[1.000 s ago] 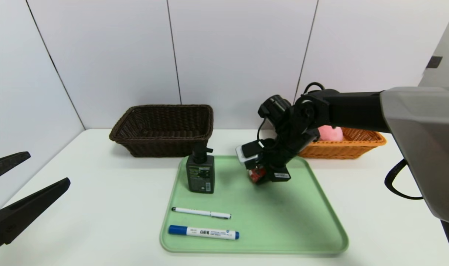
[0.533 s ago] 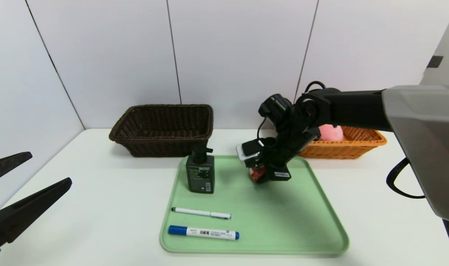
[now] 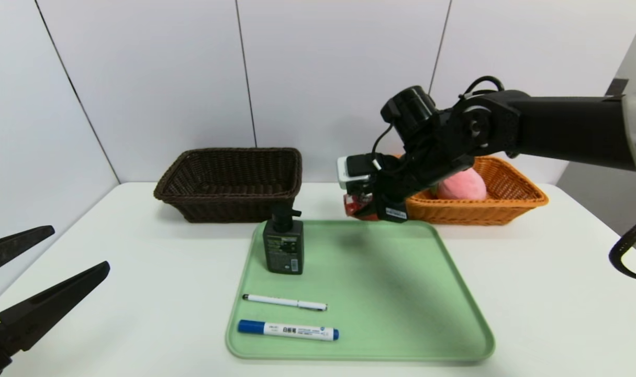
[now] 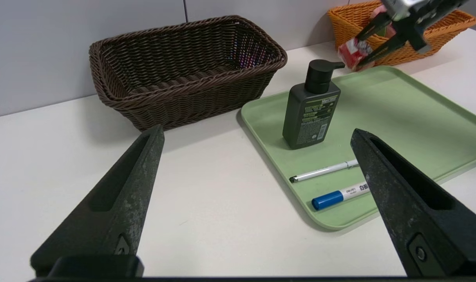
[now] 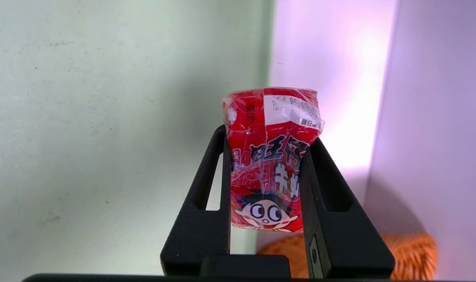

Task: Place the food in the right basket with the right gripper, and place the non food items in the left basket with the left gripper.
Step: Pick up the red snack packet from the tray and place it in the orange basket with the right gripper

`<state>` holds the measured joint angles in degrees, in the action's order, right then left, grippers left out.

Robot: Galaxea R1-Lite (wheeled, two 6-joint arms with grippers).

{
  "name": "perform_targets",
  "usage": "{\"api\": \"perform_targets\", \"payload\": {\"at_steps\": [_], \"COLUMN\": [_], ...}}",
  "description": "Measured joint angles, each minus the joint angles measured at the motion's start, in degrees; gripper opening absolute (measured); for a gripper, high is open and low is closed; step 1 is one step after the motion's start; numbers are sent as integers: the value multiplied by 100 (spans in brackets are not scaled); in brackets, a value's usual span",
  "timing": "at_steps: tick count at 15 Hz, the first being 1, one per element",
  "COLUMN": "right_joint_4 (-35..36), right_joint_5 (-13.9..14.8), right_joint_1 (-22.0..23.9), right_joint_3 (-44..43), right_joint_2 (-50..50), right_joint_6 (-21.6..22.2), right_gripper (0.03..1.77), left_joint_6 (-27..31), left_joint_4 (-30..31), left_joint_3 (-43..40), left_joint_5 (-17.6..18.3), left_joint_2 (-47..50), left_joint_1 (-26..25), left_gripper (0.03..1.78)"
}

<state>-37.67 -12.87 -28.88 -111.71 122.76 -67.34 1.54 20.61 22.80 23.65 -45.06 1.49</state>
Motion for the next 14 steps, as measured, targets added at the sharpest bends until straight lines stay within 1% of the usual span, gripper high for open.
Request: {"api": "perform_targets", "payload": {"at_steps": [3, 4, 6, 9, 11, 12, 14], "right_joint_4": [13, 55, 333, 903, 1176, 1397, 1777], "right_joint_5": [0, -2, 4, 45, 63, 130, 401], "right_joint_1": [63, 107, 232, 435, 603, 706, 916], "right_joint_3": [0, 0, 0, 0, 0, 0, 2], "right_joint_2": [-308, -423, -622, -856, -962, -992, -1024], "right_joint_6": [191, 323, 662, 1343, 1635, 1820, 2068], "right_gripper": [50, 49, 49, 49, 49, 49, 49], "left_joint_6": [22, 22, 20, 28, 39, 39, 39], "left_joint_4": [-6, -6, -9, -11, -11, -11, -17], "left_joint_3": [-17, -23, -50, -124, -133, -128, -102], "left_joint_5": [10, 11, 7, 11, 20, 18, 16], "left_joint_2": [-4, -4, 0, 33, 60, 68, 74], "left_joint_1": [0, 0, 0, 0, 0, 0, 0], "left_gripper": [169, 169, 169, 169, 169, 169, 169]}}
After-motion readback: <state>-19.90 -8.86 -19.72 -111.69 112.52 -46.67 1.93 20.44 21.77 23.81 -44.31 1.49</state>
